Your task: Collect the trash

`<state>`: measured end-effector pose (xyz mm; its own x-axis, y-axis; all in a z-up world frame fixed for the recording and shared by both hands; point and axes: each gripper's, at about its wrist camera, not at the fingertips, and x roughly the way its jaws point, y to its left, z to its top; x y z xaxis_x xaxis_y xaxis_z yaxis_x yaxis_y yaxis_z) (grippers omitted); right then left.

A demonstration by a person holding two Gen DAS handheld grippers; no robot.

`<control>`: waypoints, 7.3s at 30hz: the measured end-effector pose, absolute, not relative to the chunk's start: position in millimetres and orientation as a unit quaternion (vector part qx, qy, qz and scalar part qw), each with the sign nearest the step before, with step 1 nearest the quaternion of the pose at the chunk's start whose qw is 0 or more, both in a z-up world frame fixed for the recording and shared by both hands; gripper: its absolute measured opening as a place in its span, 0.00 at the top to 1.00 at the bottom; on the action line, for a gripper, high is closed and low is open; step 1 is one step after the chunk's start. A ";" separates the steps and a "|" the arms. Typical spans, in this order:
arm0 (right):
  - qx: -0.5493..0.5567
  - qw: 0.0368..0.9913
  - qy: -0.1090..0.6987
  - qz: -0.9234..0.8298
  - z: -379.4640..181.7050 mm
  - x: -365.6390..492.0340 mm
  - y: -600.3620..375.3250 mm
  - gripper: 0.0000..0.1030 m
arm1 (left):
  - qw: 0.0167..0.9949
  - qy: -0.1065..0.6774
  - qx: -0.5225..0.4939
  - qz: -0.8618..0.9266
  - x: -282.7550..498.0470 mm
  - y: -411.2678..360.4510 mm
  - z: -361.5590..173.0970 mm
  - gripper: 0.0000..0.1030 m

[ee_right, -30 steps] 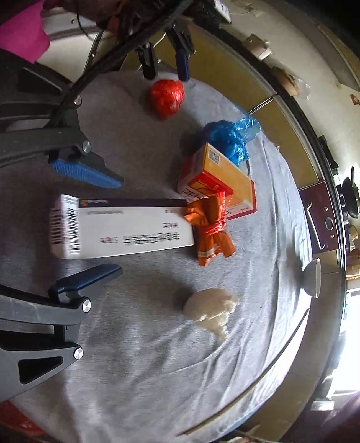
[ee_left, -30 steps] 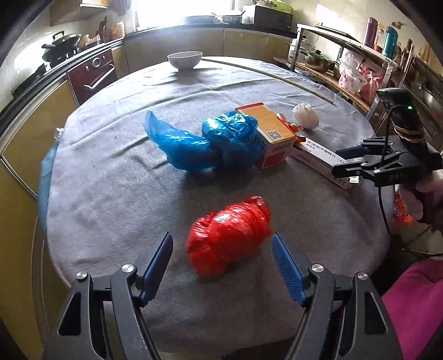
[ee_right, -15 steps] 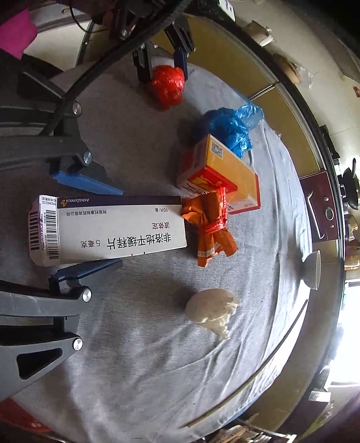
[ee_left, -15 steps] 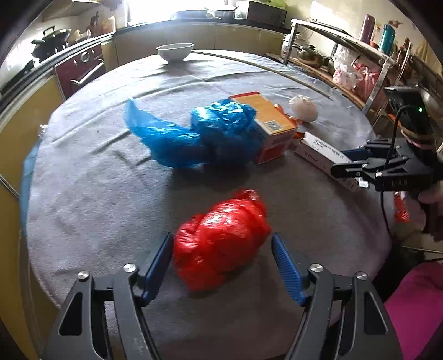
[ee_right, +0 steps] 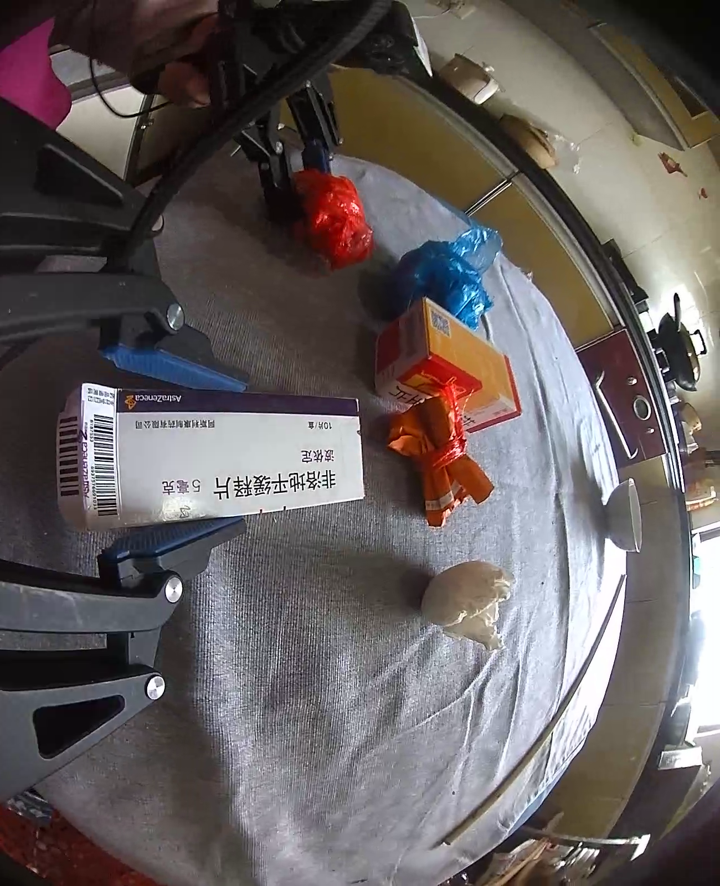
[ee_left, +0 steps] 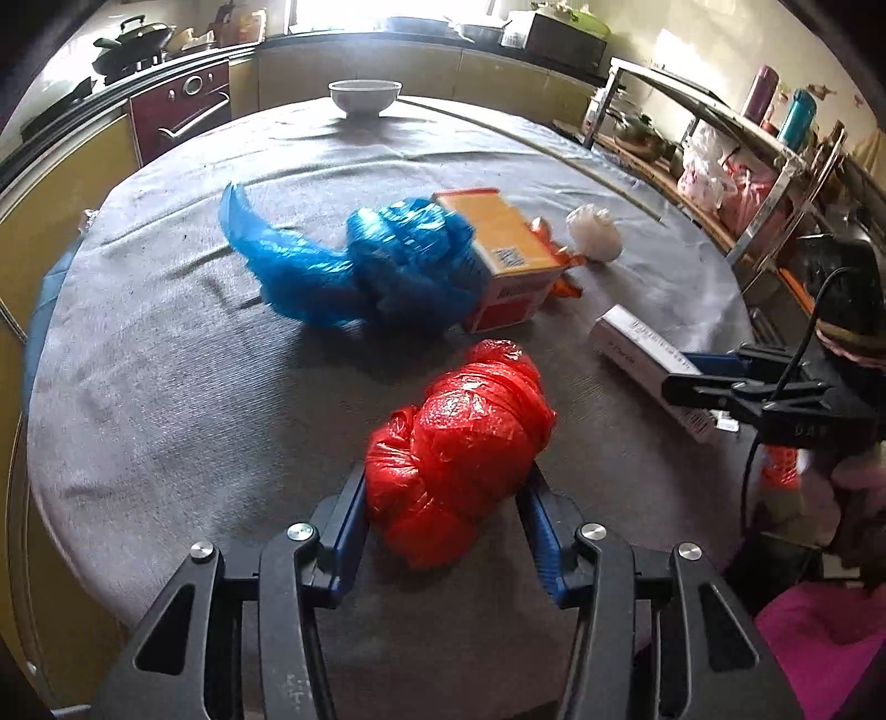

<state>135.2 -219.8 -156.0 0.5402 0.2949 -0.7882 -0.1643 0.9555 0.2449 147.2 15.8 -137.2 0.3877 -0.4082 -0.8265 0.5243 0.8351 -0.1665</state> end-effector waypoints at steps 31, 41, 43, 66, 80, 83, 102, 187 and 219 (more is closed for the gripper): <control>0.129 0.895 0.410 0.124 -126.3 87.1 -251.5 0.54 | 0.859 0.454 0.128 -0.196 123.8 -73.8 -100.8 0.49; 0.152 0.897 0.402 0.101 -129.4 71.9 -279.1 0.54 | 0.854 0.449 0.154 -0.213 114.5 -110.1 -101.1 0.49; 0.159 0.897 0.401 0.096 -130.9 68.6 -286.8 0.54 | 0.852 0.448 0.162 -0.218 112.1 -118.5 -101.4 0.49; 0.234 0.900 0.368 0.016 -134.8 24.1 -376.6 0.54 | 0.818 0.428 0.253 -0.290 84.6 -205.6 -108.9 0.49; 0.278 0.884 0.364 -0.091 -150.7 -27.8 -456.2 0.54 | 0.748 0.443 0.266 -0.417 57.6 -274.9 -121.5 0.49; 0.289 0.878 0.365 -0.111 -156.1 -38.1 -469.9 0.54 | 0.738 0.444 0.271 -0.429 53.0 -289.6 -124.9 0.49; 0.368 0.841 0.363 -0.159 -180.5 -69.7 -517.6 0.51 | 0.704 0.453 0.275 -0.473 38.5 -334.8 -135.1 0.45; 0.194 0.885 0.416 0.078 -130.7 246.5 -280.8 0.61 | 0.857 0.467 -0.060 -0.208 250.2 8.7 -116.2 0.84; 0.172 0.917 0.347 0.094 -93.4 99.5 -285.9 0.61 | 0.896 0.377 -0.004 -0.234 130.0 -14.9 -43.6 0.86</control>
